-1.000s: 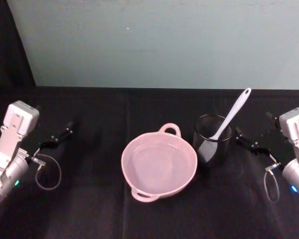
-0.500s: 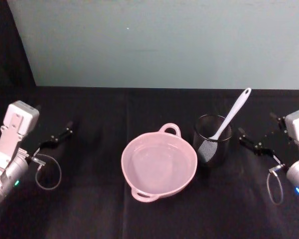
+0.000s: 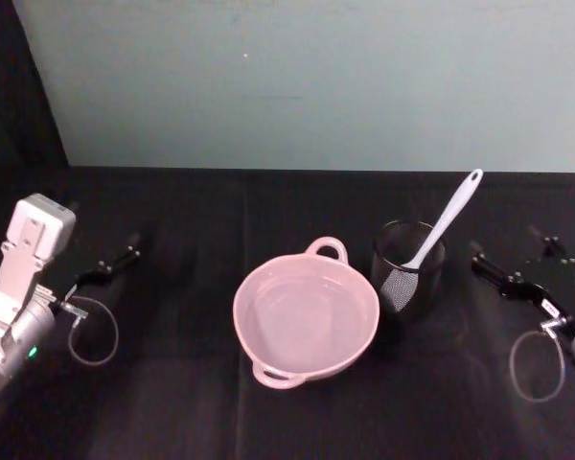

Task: Use the one hand to pick up the spoon and stir the clear water in the bowl.

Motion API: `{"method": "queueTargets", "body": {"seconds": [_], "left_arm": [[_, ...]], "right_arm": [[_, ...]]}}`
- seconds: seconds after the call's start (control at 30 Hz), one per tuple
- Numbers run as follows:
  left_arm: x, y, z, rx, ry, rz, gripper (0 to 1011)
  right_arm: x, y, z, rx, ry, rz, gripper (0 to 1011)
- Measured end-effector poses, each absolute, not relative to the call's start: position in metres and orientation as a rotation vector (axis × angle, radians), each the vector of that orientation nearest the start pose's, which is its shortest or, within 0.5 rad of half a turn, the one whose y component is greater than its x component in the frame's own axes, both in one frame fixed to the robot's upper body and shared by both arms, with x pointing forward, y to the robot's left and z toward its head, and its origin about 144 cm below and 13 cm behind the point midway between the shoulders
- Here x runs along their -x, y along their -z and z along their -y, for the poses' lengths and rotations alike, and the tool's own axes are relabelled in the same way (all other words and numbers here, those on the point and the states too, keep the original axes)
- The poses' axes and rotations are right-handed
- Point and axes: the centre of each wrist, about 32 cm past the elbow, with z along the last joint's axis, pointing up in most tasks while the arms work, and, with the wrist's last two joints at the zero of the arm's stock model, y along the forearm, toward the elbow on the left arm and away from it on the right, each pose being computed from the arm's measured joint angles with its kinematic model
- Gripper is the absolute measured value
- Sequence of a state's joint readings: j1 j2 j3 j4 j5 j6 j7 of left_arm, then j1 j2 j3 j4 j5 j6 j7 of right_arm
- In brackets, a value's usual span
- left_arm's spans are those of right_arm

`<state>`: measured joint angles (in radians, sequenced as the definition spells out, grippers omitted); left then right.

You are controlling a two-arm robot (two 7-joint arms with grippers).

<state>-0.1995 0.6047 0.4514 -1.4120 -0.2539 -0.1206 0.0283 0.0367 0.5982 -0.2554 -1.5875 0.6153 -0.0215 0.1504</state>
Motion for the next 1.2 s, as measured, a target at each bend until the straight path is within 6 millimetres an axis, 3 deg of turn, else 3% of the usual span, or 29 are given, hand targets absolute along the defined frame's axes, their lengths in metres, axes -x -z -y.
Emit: {"method": "queueTargets", "body": {"seconds": [0.13, 0.4, 0.93, 1.2], "left_arm": [[-0.489, -1.140, -0.310, -0.304, -1.248, 0.285, 1005], [-0.489, -1.140, -0.310, -0.304, -1.248, 0.285, 1005], [-0.489, -1.140, -0.310, -0.304, -1.248, 0.285, 1005], [-0.489, -1.140, -0.310, -0.304, -1.248, 0.285, 1005]], "right_arm": [[-0.465, -1.165, 0.322, -0.035, 1.160, -0.174, 1004], [-0.498, -1.153, 0.323, -0.259, 1.046, -0.412, 1004], [-0.540, -1.145, 0.336, -0.343, 0.894, -0.527, 1004], [-0.551, -1.148, 0.335, -0.344, 0.867, -0.498, 840]]}}
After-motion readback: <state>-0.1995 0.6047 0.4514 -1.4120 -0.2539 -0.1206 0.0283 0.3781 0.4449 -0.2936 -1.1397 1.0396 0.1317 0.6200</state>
